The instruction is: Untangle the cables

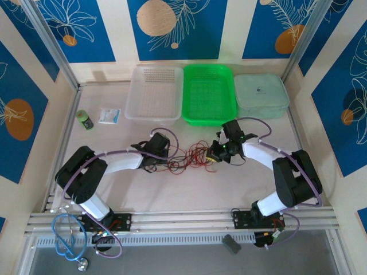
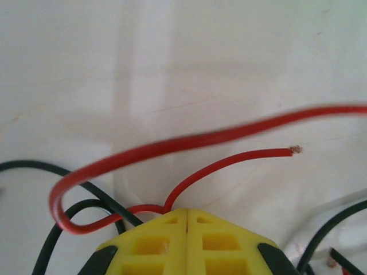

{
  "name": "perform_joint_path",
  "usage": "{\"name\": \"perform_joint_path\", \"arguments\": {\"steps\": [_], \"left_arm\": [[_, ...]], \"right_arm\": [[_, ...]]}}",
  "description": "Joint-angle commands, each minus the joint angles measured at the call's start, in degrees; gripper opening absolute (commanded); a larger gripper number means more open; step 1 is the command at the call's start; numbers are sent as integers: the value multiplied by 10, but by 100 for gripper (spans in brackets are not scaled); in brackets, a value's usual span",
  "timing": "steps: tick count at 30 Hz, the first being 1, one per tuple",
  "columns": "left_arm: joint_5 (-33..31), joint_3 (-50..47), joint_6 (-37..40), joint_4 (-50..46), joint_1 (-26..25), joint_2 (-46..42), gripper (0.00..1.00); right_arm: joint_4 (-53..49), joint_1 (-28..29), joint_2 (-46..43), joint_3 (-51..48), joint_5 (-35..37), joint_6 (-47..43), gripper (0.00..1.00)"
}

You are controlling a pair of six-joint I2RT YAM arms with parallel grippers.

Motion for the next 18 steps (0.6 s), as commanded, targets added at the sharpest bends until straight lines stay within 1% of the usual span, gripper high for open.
{"name": "perform_joint_path", "arguments": {"steps": [1,4,5,7,10,13,15,18], "left_arm": [[-30,7,6,-59,5,-15,0],[25,11,38,-36,1,-45,0],[34,16,46,-36,-3,-55,3],[51,26,74,-36,-16,-81,22],[55,38,113,-41,-39,-116,48],[70,38,142,-41,-52,-140,63],[83,35,153,-36,-54,-148,70],[101,32,164,-27,-56,-142,75]], "right_arm": [[47,-2,-4,-21,-53,-49,0],[95,0,3,-36,-78,-42,0],[106,2,6,-39,-83,-41,0],[122,4,14,-40,-92,-41,0],[139,5,27,-37,-101,-41,0],[149,5,40,-31,-109,-42,0],[154,5,48,-27,-116,-43,0],[160,5,56,-22,-126,-46,0]]}}
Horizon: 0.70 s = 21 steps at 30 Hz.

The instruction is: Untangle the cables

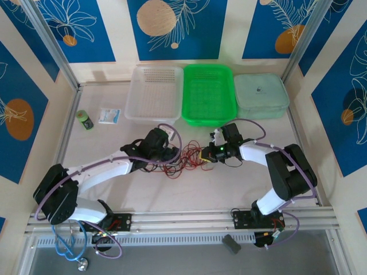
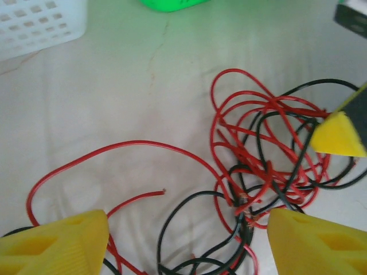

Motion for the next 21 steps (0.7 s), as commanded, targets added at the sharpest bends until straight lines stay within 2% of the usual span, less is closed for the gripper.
{"name": "perform_joint_path", "arguments": {"steps": [1,9,12,13,15,18,19,21], "left_arm": [[32,5,34,5,-4,10,75],[78,24,26,72,-12,82,70],[70,35,25,80,-15,114,64],[64,37,23,81,-14,122,59],[39,39,15,83,-15,136,43],[3,31,2,90,-14,139,7],[-8,27,-2,91,-14,137,0],[-37,15,-11,88,-14,128,0]], "right_arm": [[17,2,11,13,-34,-12,0],[24,3,18,16,-47,-13,0],[24,3,18,15,-47,-11,0],[24,3,18,15,-47,-10,0],[24,3,16,15,-48,-9,0],[19,3,10,13,-44,-7,0],[16,3,7,12,-41,-6,0],[8,2,-3,8,-32,-3,0]]}}
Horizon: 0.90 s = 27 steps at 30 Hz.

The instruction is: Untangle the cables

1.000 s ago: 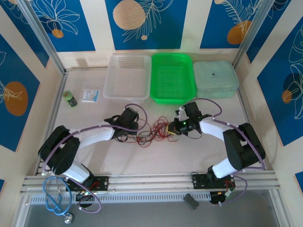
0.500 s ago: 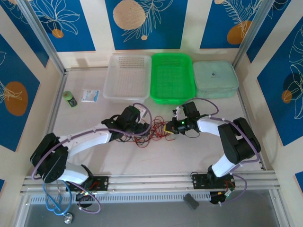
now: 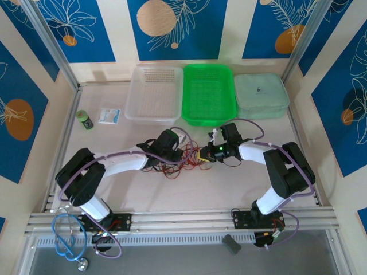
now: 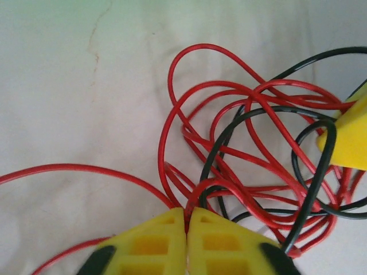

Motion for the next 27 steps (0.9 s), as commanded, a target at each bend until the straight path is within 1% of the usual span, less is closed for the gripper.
{"name": "perform_joint_path", "arguments": {"steps": [1,3,7,10,14,16,20,21,27], "left_arm": [[-69,-13,-21,6,-1,-13,0],[-103,-27,-33,-4,2,-26,0],[-144,-58,-63,-25,22,-55,0],[-156,-83,-91,-33,44,-77,0],[-148,-106,-115,-31,65,-93,0],[-143,-108,-120,-29,69,-92,0],[-136,-105,-125,-28,71,-84,0],[-134,-104,-125,-28,71,-82,0],[-122,-103,-123,-20,71,-81,0]], "right_arm": [[-17,1,-21,4,2,1,0],[-25,-1,-34,-5,16,12,0],[-57,-9,-52,-18,60,42,0],[-95,-15,-56,-21,94,68,0],[-150,-15,-56,-14,135,107,0],[-171,-9,-60,-8,149,120,6],[-243,23,-86,32,191,116,27],[-269,33,-98,50,203,112,34],[-383,69,-156,149,232,99,60]]}}
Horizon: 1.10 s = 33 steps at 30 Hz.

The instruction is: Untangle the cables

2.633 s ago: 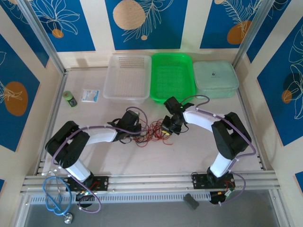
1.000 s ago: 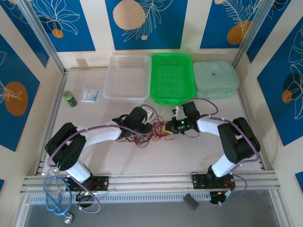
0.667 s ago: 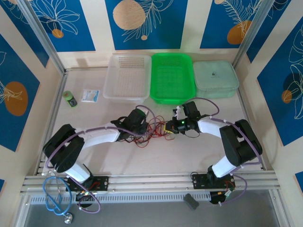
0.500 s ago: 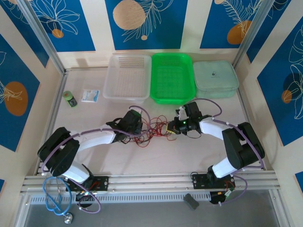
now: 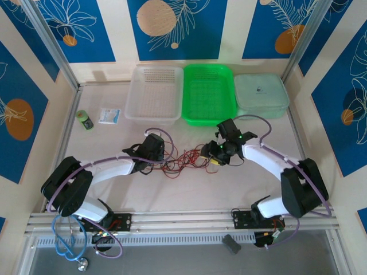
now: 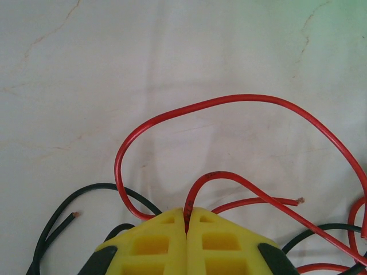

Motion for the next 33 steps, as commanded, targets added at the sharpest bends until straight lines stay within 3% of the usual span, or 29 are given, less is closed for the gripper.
{"name": "perform_joint_path", "arguments": {"steps": [1,10,18,24,27,29,33], "left_arm": [[1,-1,-5,-7,6,0,0],[6,-11,-10,-2,6,-9,0],[-1,-18,-18,-4,7,-17,0],[-46,-18,-47,-43,7,-3,0],[-76,-20,-64,-71,12,2,0],[-89,-22,-75,-86,19,2,0],[-93,-31,-90,-98,42,-7,0]], "right_arm": [[-94,13,-30,56,22,-2,62],[-49,47,95,125,-46,98,64],[-13,69,209,125,-11,121,61],[5,53,219,90,16,90,22],[9,41,196,68,40,58,7],[20,33,175,49,45,35,0],[73,5,127,-10,28,6,0]]}}
